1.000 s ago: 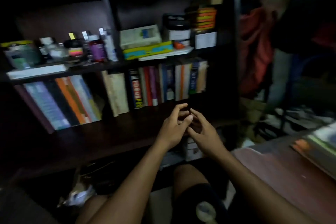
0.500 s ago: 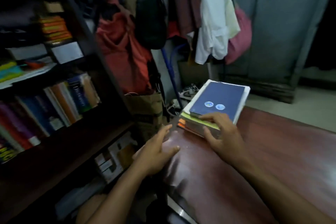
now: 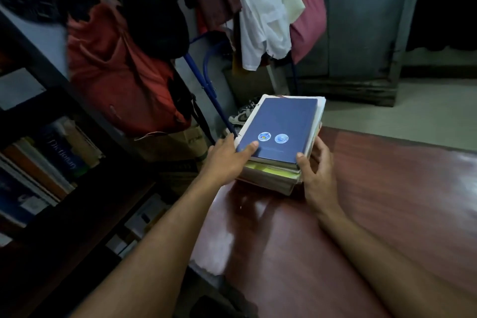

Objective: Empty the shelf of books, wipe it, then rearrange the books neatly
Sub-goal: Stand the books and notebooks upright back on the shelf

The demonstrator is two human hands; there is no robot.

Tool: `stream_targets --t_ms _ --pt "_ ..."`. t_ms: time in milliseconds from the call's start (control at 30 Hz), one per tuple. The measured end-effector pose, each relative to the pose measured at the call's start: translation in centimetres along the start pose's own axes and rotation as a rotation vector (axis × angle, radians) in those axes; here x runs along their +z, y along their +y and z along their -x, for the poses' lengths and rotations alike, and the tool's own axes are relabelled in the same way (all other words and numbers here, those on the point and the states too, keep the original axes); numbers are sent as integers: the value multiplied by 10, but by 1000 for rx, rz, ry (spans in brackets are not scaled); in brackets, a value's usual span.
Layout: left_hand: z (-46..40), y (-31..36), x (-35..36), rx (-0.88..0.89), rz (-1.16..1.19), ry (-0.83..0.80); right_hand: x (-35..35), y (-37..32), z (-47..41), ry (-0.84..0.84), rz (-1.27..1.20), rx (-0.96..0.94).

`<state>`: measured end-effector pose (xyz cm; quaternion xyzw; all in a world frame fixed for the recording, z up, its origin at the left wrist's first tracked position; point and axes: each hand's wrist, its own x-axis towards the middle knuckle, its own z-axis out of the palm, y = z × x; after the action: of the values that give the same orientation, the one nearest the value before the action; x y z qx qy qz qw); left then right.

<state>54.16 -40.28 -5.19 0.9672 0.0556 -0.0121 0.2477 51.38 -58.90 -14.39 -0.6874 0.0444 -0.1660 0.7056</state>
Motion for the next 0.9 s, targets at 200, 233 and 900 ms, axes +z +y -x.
stream_targets --t_ms 200,233,900 --pt "18 3 7 -29 -69 24 -7 -11 -7 13 45 65" --pt "23 2 9 -52 -58 14 -10 -18 -13 -17 74 94" --pt "275 -139 -31 -482 1127 122 66 -70 175 -789 -30 141"
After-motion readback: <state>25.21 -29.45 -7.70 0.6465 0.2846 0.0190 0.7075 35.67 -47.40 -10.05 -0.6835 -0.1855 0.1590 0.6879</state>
